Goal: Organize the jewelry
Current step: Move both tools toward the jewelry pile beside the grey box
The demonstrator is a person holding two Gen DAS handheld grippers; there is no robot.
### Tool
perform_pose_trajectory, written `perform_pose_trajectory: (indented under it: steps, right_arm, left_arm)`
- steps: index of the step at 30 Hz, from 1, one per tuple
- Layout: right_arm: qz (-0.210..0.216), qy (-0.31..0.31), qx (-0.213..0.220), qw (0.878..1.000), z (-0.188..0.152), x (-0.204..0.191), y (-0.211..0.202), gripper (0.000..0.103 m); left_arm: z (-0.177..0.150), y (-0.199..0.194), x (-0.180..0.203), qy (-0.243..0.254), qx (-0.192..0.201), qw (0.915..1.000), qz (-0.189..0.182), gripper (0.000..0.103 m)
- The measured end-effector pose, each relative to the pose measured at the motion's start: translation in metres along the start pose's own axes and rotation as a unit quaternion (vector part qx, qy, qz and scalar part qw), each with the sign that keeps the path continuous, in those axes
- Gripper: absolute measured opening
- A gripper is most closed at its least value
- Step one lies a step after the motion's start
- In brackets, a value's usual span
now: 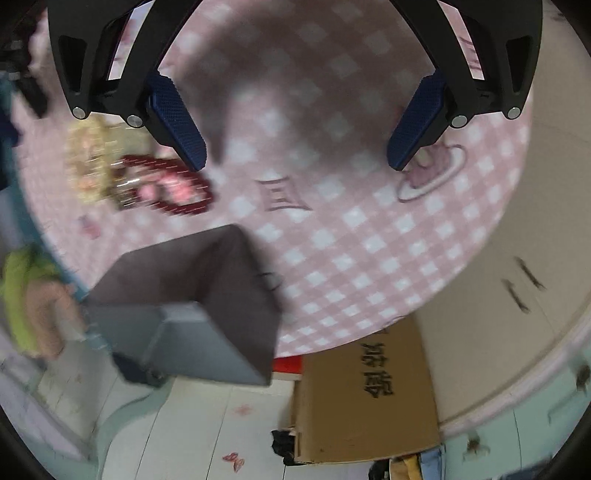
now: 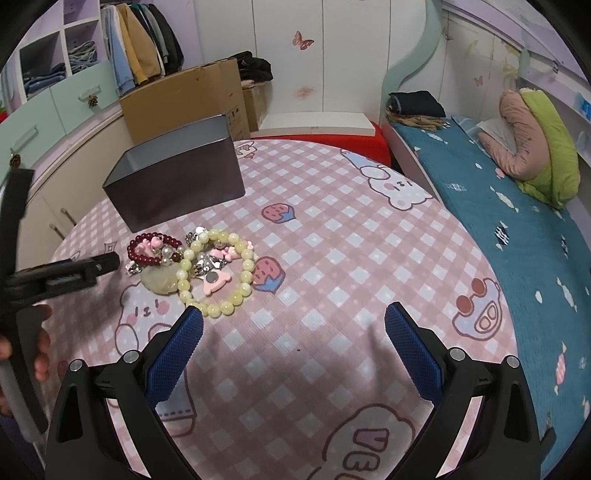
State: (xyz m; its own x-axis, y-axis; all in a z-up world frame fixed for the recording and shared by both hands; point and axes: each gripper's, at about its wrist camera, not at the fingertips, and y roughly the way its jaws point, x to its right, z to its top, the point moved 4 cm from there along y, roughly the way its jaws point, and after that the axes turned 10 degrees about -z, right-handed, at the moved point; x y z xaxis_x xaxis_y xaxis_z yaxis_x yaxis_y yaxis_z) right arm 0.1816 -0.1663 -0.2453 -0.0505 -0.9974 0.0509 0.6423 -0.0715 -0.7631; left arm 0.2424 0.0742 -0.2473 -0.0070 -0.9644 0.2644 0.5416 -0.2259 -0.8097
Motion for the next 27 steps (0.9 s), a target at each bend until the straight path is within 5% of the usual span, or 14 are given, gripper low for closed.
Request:
perform_pose_trajectory:
  steps: [3,16,27]
  right_arm:
    - [0.001,-0.002,0.0,1.0,0.001,-0.002,0.0,0.096]
    - [0.003,-0.002,-0.005,1.0,0.0,0.001,0.003,0.096]
    - [0.007,-0.006,-0.008,1.0,0.003,-0.006,0.006,0.096]
  left_arm:
    - [0.006,-0.001,0.008,-0.004,0.014,0.9999,-0.008,0.095]
    - [-0.001,0.013,0.013,0.075,0.006,0.992,0.102,0.097]
    - [0.01,0.007,0.011,0.029,0.015,0.9992,0.024,0.094]
